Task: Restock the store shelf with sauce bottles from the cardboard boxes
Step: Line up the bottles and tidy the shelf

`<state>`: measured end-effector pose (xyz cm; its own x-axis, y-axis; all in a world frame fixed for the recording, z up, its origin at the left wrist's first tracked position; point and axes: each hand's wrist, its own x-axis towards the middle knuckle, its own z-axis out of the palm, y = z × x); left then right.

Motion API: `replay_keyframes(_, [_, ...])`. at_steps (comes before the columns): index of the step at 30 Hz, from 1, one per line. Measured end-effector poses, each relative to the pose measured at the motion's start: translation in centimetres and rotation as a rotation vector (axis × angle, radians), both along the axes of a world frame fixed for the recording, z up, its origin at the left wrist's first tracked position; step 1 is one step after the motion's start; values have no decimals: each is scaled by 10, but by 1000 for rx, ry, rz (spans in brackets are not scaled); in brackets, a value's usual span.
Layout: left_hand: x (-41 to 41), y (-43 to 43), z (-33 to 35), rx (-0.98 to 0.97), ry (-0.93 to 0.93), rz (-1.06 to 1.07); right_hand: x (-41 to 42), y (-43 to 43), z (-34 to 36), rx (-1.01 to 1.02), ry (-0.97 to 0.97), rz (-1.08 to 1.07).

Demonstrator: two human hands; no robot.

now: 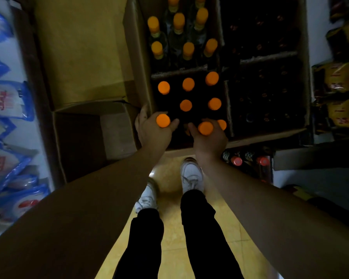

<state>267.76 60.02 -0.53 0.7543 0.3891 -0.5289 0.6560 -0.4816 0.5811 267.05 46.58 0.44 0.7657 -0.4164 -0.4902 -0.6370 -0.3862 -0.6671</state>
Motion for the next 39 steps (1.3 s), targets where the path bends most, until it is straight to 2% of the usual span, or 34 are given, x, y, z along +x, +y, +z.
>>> replay_keyframes(8, [18,6,127,-225,-36,105,21,-1,126,107,-209,-117])
replay_keyframes(11, [37,10,187,-270,-102,135,39,-1,182,130,-283,-174])
replay_keyframes(15, [72,13,287,-296,-172,124,75,-4,269,91,-380,-182])
replay_keyframes(21, [120,7,470,-310,-320,87,132,-15,444,-3,-583,-121])
replay_keyframes(26, [153,-15,620,-311,-460,6,162,-36,592,-67,-713,-120])
replay_keyframes(29, [159,-34,704,-301,-564,-75,169,-54,675,-25,-789,-74])
replay_keyframes(32, [158,-53,775,-306,-685,-174,163,-74,751,-108,-837,1])
replay_keyframes(35, [150,-72,839,-394,-779,-248,153,-92,814,-179,-890,4])
replay_keyframes(39, [142,-96,895,-594,-799,-468,131,-116,881,-193,-1045,-184])
